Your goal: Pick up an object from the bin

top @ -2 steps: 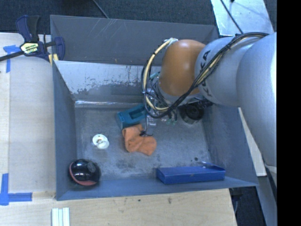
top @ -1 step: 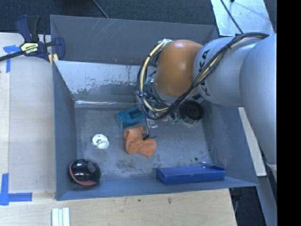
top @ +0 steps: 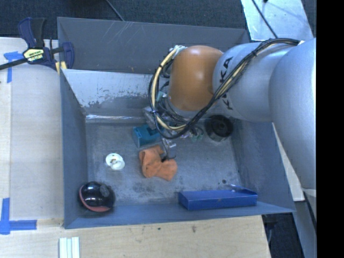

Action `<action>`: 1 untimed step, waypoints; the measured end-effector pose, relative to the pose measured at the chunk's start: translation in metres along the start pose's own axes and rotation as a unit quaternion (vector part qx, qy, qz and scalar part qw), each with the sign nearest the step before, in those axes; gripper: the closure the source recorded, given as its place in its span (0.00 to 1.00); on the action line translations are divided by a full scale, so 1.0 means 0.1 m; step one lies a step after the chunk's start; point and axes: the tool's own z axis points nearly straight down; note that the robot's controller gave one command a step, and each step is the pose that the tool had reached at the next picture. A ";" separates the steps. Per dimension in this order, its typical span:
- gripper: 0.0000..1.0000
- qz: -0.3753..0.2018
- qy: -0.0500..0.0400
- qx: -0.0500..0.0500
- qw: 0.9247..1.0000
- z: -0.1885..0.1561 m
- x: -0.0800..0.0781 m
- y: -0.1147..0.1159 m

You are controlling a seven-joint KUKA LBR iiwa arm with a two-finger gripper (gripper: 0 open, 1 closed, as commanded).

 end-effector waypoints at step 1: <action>0.00 0.012 0.000 0.001 1.000 0.01 -0.07 0.07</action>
Offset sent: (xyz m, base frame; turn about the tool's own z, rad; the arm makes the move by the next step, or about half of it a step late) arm -0.0549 0.0212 -0.0062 -0.2653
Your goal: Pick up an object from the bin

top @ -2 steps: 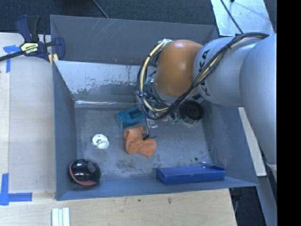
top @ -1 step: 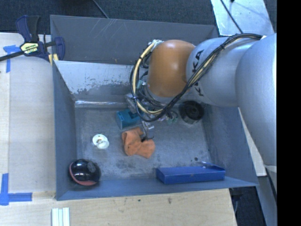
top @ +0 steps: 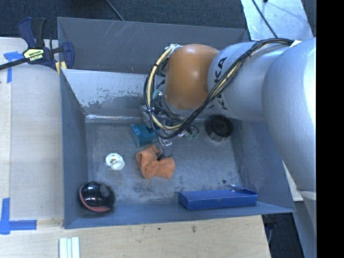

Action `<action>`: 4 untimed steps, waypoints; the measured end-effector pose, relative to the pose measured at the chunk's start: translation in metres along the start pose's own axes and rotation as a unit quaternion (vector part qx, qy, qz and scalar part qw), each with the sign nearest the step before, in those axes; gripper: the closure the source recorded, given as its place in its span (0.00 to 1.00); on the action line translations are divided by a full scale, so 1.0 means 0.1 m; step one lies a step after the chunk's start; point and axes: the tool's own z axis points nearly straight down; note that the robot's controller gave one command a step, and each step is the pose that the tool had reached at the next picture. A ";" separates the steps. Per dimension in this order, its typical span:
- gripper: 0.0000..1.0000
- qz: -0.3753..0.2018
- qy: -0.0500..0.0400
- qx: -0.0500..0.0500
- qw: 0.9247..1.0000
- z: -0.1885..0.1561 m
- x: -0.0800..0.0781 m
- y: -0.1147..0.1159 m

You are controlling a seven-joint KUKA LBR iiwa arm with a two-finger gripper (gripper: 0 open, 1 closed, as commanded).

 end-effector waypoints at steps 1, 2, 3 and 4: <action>1.00 -0.142 -0.014 0.000 0.990 -0.07 0.40 0.29; 1.00 -0.142 -0.014 0.000 0.990 -0.07 0.40 0.29; 1.00 -0.145 0.001 0.002 0.989 -0.04 0.29 0.35; 1.00 -0.145 0.007 0.002 0.989 -0.01 0.21 0.43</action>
Offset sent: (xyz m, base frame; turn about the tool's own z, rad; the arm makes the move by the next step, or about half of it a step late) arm 0.0000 0.0000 0.0000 0.0000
